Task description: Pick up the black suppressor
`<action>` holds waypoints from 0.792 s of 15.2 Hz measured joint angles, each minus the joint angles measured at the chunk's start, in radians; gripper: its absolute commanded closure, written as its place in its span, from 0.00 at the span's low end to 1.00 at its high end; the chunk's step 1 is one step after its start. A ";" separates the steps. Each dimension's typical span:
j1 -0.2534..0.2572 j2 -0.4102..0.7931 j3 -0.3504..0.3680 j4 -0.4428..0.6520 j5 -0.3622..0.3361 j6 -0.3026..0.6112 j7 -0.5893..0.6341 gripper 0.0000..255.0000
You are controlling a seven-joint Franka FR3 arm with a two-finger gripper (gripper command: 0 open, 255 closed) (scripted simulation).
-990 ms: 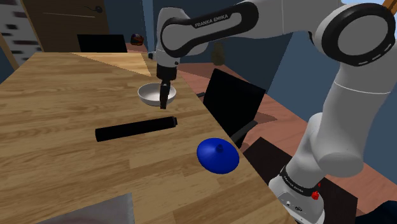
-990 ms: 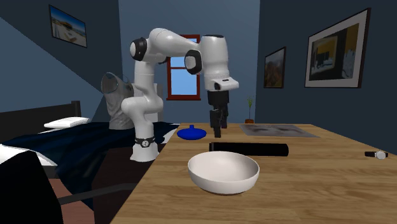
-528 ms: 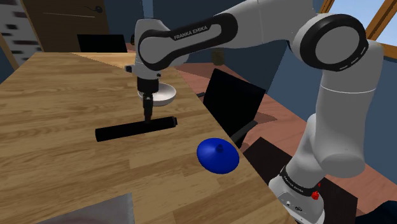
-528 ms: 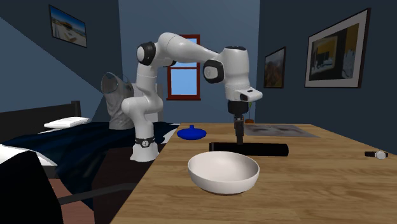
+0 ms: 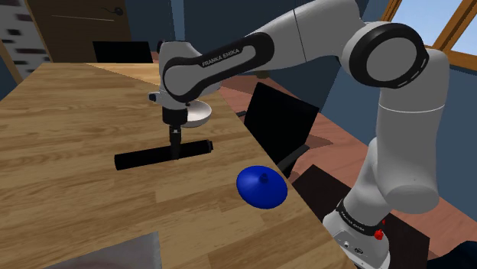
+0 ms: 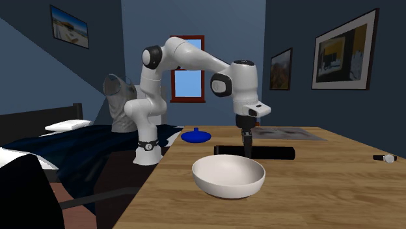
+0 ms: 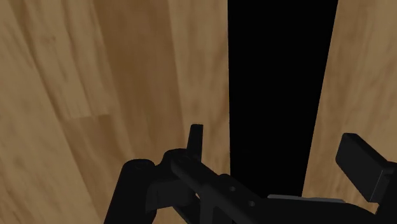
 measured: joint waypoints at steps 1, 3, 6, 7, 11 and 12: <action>0.000 0.003 0.000 -0.001 0.000 0.004 -0.001 1.00; 0.000 0.005 0.000 0.000 0.000 0.006 -0.002 1.00; 0.000 0.005 0.000 0.000 0.000 0.007 -0.002 1.00; 0.000 0.005 0.000 0.000 0.000 0.007 -0.002 1.00; 0.000 0.005 0.000 -0.001 0.000 0.008 -0.002 1.00; 0.000 0.002 0.000 0.000 0.000 0.003 -0.001 1.00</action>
